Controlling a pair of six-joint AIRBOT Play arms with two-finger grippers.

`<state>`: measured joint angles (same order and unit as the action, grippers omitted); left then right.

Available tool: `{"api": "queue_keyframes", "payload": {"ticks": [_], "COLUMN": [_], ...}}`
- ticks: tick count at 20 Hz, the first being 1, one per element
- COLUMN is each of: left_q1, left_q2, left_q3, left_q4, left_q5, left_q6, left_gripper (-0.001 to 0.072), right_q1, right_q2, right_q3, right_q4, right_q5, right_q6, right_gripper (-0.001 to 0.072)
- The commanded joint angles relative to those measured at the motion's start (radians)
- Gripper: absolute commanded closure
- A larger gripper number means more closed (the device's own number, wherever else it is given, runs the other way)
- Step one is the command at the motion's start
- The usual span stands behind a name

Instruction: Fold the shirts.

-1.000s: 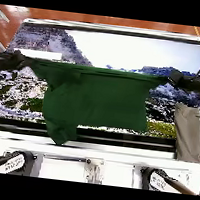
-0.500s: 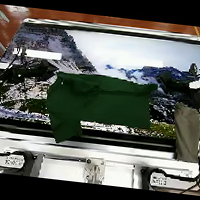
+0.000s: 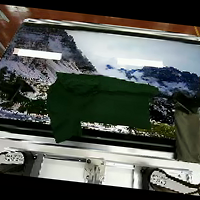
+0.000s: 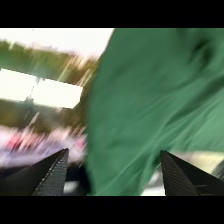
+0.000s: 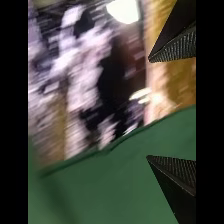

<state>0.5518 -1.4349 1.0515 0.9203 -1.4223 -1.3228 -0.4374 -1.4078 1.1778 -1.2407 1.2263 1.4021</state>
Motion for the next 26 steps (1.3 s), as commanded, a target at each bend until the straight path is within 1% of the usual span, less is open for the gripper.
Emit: {"api": "queue_keyframes", "payload": {"ticks": [1, 2, 5, 7, 9, 10, 11, 15, 16, 18, 19, 21, 23, 25, 26], "left_q1": [0.007, -0.011, -0.050, -0.064, -0.081, -0.090, -0.101, -0.159, -0.175, -0.195, -0.196, -0.193, -0.193, -0.193, -0.193], "left_q2": [0.021, 0.021, 0.020, 0.011, -0.012, -0.027, -0.043, -0.084, -0.088, -0.089, -0.089, -0.086, -0.083, -0.083, -0.083], "left_q3": [-0.148, -0.198, -0.290, -0.307, -0.307, -0.307, -0.307, -0.307, -0.307, -0.307, -0.307, -0.306, -0.306, -0.306, -0.306], "left_q4": [0.064, 0.045, -0.045, -0.082, -0.083, -0.084, -0.090, -0.145, -0.152, -0.155, -0.155, -0.155, -0.155, -0.155, -0.155], "left_q5": [0.011, 0.060, 0.176, 0.200, 0.208, 0.216, 0.225, 0.291, 0.312, 0.339, 0.338, 0.335, 0.322, 0.292, 0.274], "left_q6": [0.029, 0.039, 0.106, 0.127, 0.130, 0.130, 0.130, 0.133, 0.133, 0.133, 0.134, 0.134, 0.137, 0.192, 0.214], "left_gripper": [0.0049, 0.0051, 0.0060, 0.0060, 0.0064, 0.0117, 0.0129, 0.0130, 0.0206, 0.0598, 0.0651, 0.0666, 0.0666, 0.0665, 0.0666], "right_q1": [-0.032, -0.029, -0.028, -0.028, -0.028, -0.028, -0.028, -0.028, -0.028, -0.028, -0.028, -0.028, -0.028, -0.028, -0.028], "right_q2": [0.008, 0.008, 0.008, 0.008, 0.008, 0.008, 0.008, 0.008, 0.008, 0.008, 0.008, 0.008, 0.008, 0.008, 0.008], "right_q3": [-0.057, -0.074, -0.093, -0.093, -0.093, -0.093, -0.093, -0.093, -0.093, -0.093, -0.093, -0.095, -0.133, -0.235, -0.292], "right_q4": [-0.018, 0.024, 0.103, 0.118, 0.118, 0.118, 0.118, 0.118, 0.118, 0.118, 0.116, 0.087, 0.057, 0.104, 0.135], "right_q5": [0.116, 0.106, 0.076, 0.064, 0.060, 0.061, 0.061, 0.069, 0.074, 0.081, 0.088, 0.117, 0.147, 0.161, 0.145], "right_q6": [-0.009, -0.010, -0.011, -0.011, -0.011, -0.011, -0.011, -0.008, -0.008, -0.008, -0.008, -0.009, -0.010, -0.050, -0.066], "right_gripper": [0.0012, 0.0012, 0.0012, 0.0012, 0.0012, 0.0012, 0.0012, 0.0012, 0.0012, 0.0012, 0.0012, 0.0012, 0.0020, 0.0020, 0.0019]}}
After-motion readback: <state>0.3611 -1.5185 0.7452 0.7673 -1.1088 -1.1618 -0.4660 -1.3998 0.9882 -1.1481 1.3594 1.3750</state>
